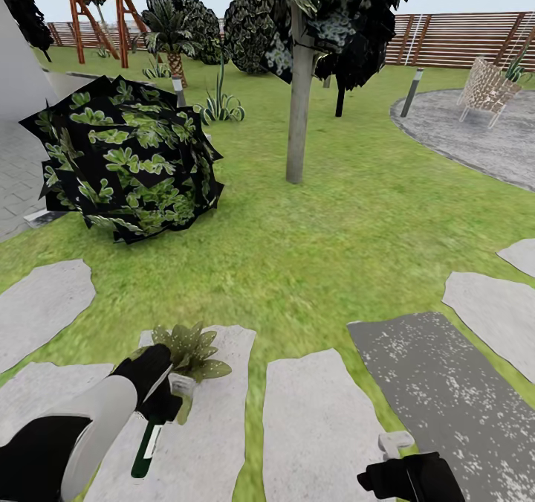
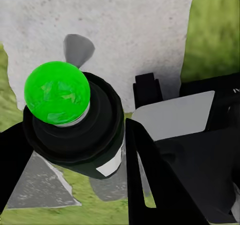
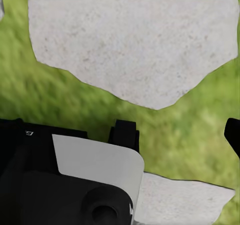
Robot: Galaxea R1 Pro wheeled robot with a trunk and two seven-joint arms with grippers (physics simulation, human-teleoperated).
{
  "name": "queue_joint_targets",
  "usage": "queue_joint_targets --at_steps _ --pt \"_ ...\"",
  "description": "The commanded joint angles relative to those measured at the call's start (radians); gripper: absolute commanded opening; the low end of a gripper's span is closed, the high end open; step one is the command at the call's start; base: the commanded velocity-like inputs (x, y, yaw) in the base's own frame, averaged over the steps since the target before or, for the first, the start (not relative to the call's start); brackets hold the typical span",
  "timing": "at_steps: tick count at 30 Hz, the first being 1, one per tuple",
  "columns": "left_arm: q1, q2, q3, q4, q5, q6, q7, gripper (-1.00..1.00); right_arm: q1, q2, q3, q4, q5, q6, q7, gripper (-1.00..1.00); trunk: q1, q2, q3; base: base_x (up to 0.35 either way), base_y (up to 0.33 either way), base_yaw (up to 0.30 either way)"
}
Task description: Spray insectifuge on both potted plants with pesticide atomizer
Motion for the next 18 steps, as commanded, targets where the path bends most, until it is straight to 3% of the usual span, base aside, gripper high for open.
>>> queue_joint_targets --at_steps 1,5,11,14,18 --pt "0.001 0.001 -0.005 -0.023 -0.006 0.002 -0.01 -1.0 -0.001 0.001 -0.003 -0.001 0.011 0.002 0.01 1.0 0.0 0.0 -0.001 0.0 0.0 0.0" --pt "0.005 0.0 -0.002 -0.109 -0.005 0.003 -0.01 -1.0 -0.001 0.001 -0.003 0.0 0.011 0.002 0.01 1.0 0.0 0.0 -0.001 0.0 0.0 0.0" --pt "0.007 -0.003 0.008 -0.121 -0.003 0.003 -0.011 -1.0 -0.001 0.001 -0.003 0.002 0.011 0.002 0.01 1.0 0.0 0.0 -0.001 0.0 0.0 0.0" --pt "0.007 -0.002 0.093 -0.124 -0.004 0.003 -0.01 -1.0 -0.001 0.001 -0.003 0.002 0.011 0.002 0.01 1.0 0.004 -0.007 -0.004 0.0 0.0 0.0" --pt "0.007 -0.002 0.151 -0.125 -0.005 0.002 -0.009 -1.0 -0.001 0.001 -0.003 0.001 0.011 0.002 0.01 1.0 0.015 -0.028 -0.013 0.0 0.0 0.0"
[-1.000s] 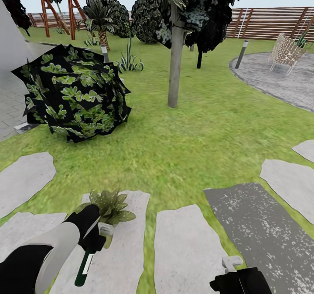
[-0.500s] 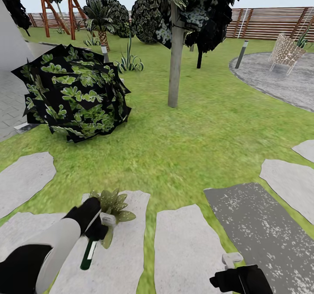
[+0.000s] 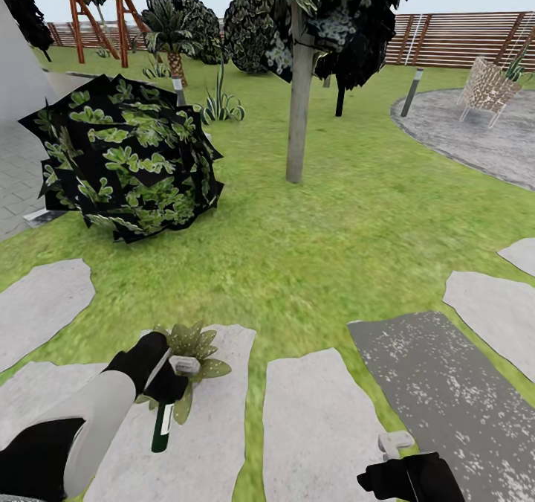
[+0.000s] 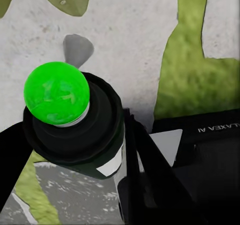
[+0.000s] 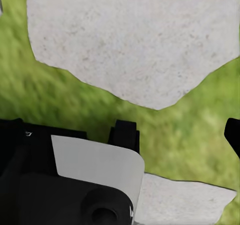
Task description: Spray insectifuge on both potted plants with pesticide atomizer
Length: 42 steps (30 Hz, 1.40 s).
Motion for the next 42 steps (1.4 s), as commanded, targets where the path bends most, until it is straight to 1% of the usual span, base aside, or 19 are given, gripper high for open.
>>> queue_joint_targets --at_steps 1,3,9,11,13,14,16,17,19,20,24,25,31,40,42 --pt "0.0 -0.001 0.009 -0.001 -0.011 0.003 -0.005 -1.0 -0.001 0.001 -0.003 -0.001 0.01 0.002 0.01 1.0 0.0 0.0 -0.001 0.0 0.0 0.0" --pt "0.0 -0.001 0.012 -0.002 -0.01 0.002 -0.007 -1.0 -0.001 0.001 -0.004 -0.001 0.01 0.002 0.01 1.0 0.0 0.0 -0.001 0.0 0.0 0.0" --pt "0.003 -0.001 0.014 -0.003 -0.009 0.0 -0.009 -1.0 -0.001 0.001 -0.005 -0.001 0.01 0.002 0.01 1.0 -0.023 0.042 0.019 0.0 0.0 0.0" --pt "0.02 -0.001 0.031 -0.003 -0.009 0.0 -0.009 -1.0 -0.001 0.001 -0.005 -0.002 0.01 0.002 0.01 1.0 -0.031 0.056 0.028 0.0 0.0 0.0" --pt "0.043 0.0 0.087 -0.003 -0.009 -0.001 -0.01 -1.0 -0.001 0.001 -0.006 -0.002 0.01 0.002 0.01 1.0 -0.038 0.07 0.038 0.0 0.0 0.0" --pt "0.055 0.0 0.135 -0.003 -0.009 -0.002 -0.011 -1.0 -0.001 0.001 -0.006 -0.002 0.01 0.002 0.01 1.0 -0.042 0.077 0.042 0.0 0.0 0.0" --pt "0.07 0.001 0.245 -0.003 -0.01 -0.003 -0.011 -1.0 -0.001 0.001 -0.006 -0.002 0.01 0.002 0.01 1.0 -0.05 0.091 0.052 0.0 0.0 0.0" --pt "0.072 0.001 0.284 -0.003 -0.01 -0.004 -0.011 -1.0 -0.001 0.001 -0.006 -0.002 0.01 0.002 0.01 1.0 -0.054 0.098 0.056 0.0 0.0 0.0" --pt "0.074 0.002 0.312 -0.004 -0.01 -0.006 -0.01 -1.0 -0.001 0.001 -0.006 -0.003 0.01 0.002 0.01 1.0 -0.061 0.112 0.066 0.0 0.0 0.0" --pt "0.074 0.002 0.32 -0.004 -0.011 -0.008 -0.01 -1.0 -0.001 0.001 -0.006 -0.003 0.01 0.002 0.01 1.0 -0.065 0.119 0.071 0.0 0.0 0.0" --pt "0.075 0.002 0.326 -0.008 -0.011 -0.011 -0.01 -1.0 0.0 0.001 -0.007 -0.003 0.01 0.002 0.01 1.0 -0.081 0.147 0.09 0.0 0.0 0.0" --pt "0.075 0.002 0.326 -0.028 -0.011 -0.011 -0.01 -1.0 0.0 0.001 -0.007 -0.003 0.01 0.002 0.01 1.0 -0.084 0.154 0.094 0.0 0.0 0.0" --pt "0.076 0.003 0.327 -0.24 -0.009 -0.011 -0.01 -1.0 -0.001 0.001 -0.007 -0.002 0.01 0.002 0.01 1.0 -0.107 0.196 0.123 0.0 0.0 0.0" --pt "0.076 0.002 0.322 -0.25 -0.01 -0.011 -0.009 -1.0 -0.001 0.001 -0.007 -0.001 0.01 0.002 0.01 1.0 -0.142 0.259 0.165 0.0 0.0 0.0" --pt "0.086 0.001 0.32 -0.249 -0.011 -0.011 -0.009 -1.0 -0.001 0.001 -0.007 -0.001 0.01 0.002 0.01 1.0 -0.15 0.273 0.175 0.0 0.0 0.0"
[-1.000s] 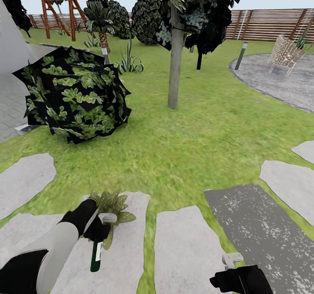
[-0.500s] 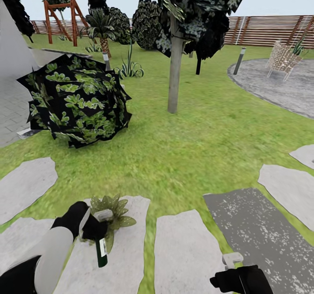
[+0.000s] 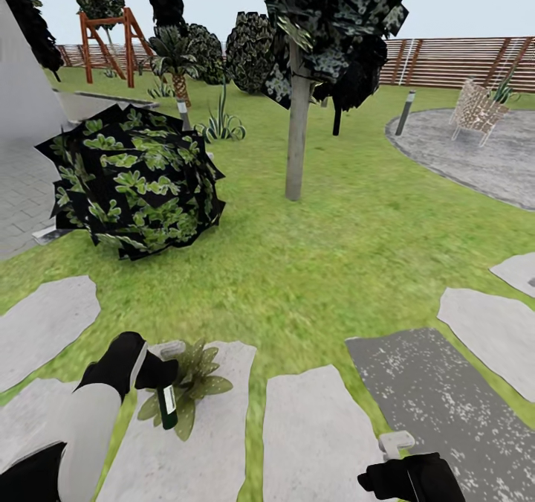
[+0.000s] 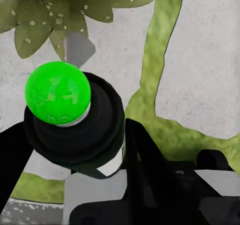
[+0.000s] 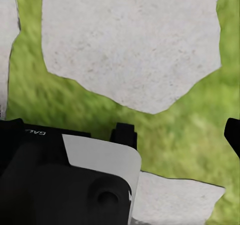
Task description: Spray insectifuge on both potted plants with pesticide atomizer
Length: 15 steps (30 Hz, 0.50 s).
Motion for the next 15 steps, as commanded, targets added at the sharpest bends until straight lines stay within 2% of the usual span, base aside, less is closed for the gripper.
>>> queue_joint_targets --at_steps 1,5,15 --pt "0.009 -0.001 0.004 -0.001 -0.011 0.003 -0.008 -1.0 -0.001 0.001 -0.003 -0.001 0.011 0.002 0.01 1.0 -0.004 0.007 0.004 0.0 0.0 0.0" --pt "0.057 -0.001 0.003 -0.001 -0.01 0.003 -0.008 -1.0 -0.001 0.001 -0.003 -0.001 0.011 0.002 0.01 1.0 -0.019 0.035 0.023 0.0 0.0 0.0" --pt "0.064 -0.001 0.004 -0.001 -0.01 0.003 -0.009 -1.0 -0.001 0.001 -0.003 -0.002 0.011 0.002 0.009 1.0 -0.058 0.105 0.07 0.0 0.0 0.0"
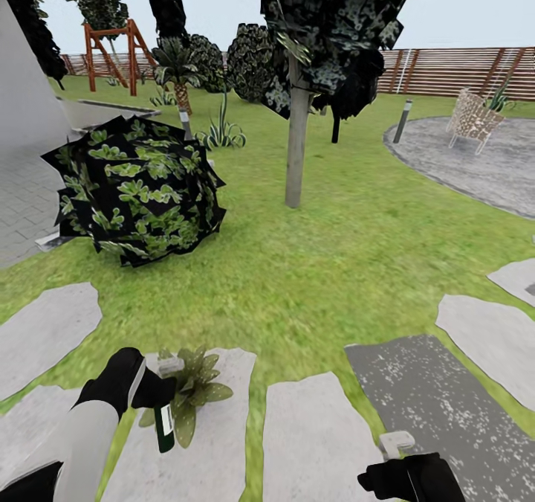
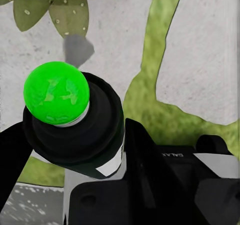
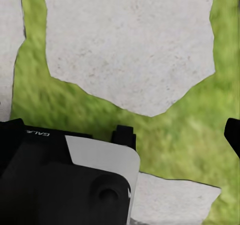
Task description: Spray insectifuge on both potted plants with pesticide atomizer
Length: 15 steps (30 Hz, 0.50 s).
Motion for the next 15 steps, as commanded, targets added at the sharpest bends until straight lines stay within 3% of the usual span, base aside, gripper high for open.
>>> queue_joint_targets --at_steps 1,15 --pt "-0.001 -0.001 0.005 -0.001 -0.012 0.002 -0.007 -1.0 -0.001 0.001 -0.003 -0.001 0.011 0.002 0.01 1.0 -0.004 0.007 0.004 0.0 0.0 0.0" --pt "-0.001 -0.001 0.003 -0.001 -0.013 0.002 -0.006 -1.0 -0.001 0.001 -0.003 -0.001 0.011 0.002 0.01 1.0 -0.058 0.105 0.07 0.0 0.0 0.0"
